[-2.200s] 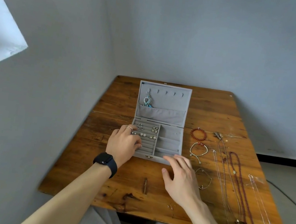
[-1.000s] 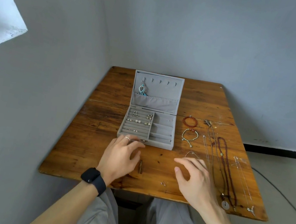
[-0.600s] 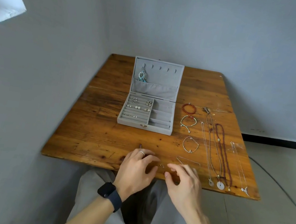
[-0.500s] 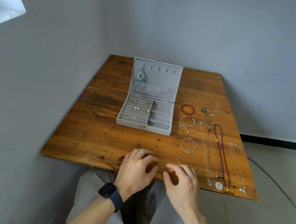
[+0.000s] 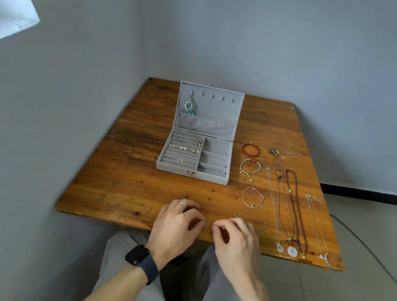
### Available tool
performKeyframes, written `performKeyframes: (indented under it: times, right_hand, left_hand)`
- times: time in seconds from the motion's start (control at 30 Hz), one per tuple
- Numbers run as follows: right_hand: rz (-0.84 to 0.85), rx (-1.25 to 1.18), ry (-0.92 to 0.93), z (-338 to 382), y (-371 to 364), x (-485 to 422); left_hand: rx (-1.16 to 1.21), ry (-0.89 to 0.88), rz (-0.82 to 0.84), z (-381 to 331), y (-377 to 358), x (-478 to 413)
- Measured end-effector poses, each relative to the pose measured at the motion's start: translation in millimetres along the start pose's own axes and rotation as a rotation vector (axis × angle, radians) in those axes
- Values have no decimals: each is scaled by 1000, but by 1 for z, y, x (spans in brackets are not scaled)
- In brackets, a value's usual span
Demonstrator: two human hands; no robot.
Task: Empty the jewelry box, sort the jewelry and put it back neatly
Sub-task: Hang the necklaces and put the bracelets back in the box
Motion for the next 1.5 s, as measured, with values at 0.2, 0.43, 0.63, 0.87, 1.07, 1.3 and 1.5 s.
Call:
performKeyframes:
  times: [0.2, 0.43, 0.63, 0.87, 1.07, 1.3, 1.5]
  right_hand:
    - [82, -64, 34, 44, -22, -9]
    - [126, -67, 41, 71, -47, -11]
    - [160, -114, 28, 65, -48, -12]
    - [201, -215, -4, 47, -35, -8]
    - [159, -188, -76, -4, 7, -16]
    - [136, -1, -127, -55, 45, -29]
    - [131, 127, -7, -52, 42, -18]
  left_hand:
    - [-15, 118, -45, 56, 36, 0]
    - [-3, 176, -15, 78, 44, 6]
    - [4, 179, 2, 78, 44, 2]
    - [-17, 151, 93, 76, 44, -5]
    - [26, 95, 93, 55, 43, -21]
    - [42, -41, 123, -9, 15, -55]
    - [-85, -224, 140, -66, -26, -87]
Point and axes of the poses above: each hand's wrist, its own x-axis away from the middle knuckle, its own y-axis out of the back of the hand, z = x × y, the point moved 10 cm from there along -x, towards the middle knuckle, and after that the axes turned 8 degrees about -z, right-handed, at the moved point
